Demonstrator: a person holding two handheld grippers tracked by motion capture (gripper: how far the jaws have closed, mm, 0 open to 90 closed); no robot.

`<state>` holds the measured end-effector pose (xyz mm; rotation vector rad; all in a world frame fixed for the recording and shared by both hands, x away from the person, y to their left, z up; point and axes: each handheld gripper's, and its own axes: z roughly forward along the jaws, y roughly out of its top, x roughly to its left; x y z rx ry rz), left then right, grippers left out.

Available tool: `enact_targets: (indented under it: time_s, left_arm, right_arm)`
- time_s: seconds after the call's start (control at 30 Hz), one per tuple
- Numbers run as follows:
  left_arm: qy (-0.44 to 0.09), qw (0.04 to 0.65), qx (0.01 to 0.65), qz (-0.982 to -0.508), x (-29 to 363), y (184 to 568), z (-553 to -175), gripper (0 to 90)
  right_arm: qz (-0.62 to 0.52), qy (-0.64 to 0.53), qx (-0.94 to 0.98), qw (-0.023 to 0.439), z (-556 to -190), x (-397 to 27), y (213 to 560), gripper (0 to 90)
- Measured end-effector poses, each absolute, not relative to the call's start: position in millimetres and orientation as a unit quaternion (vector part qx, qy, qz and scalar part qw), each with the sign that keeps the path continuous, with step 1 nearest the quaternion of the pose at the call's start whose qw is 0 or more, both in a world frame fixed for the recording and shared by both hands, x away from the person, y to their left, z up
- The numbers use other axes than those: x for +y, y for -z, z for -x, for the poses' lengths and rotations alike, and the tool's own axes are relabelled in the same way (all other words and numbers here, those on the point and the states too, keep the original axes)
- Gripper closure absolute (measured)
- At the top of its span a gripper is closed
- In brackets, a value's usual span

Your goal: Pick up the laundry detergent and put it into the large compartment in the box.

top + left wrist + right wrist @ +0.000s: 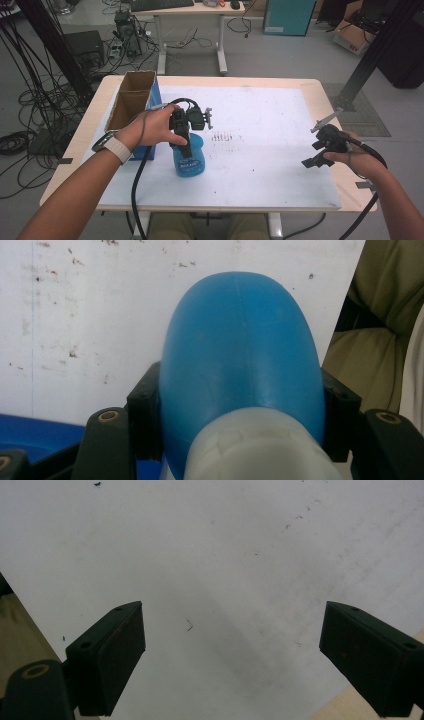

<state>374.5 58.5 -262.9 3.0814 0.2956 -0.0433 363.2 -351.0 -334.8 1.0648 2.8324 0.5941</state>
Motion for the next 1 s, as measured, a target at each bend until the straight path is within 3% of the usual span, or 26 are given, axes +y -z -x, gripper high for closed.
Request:
enact_targets:
  time_s: [1.0]
  left_arm:
    - [0.017, 0.024, 0.095, -0.995, 58.7, 262.9, -375.0, 37.7]
  right_arm:
    - [-0.344, -0.195, 0.918, 0.034, -364.4, -350.5, 330.4, 11.0]
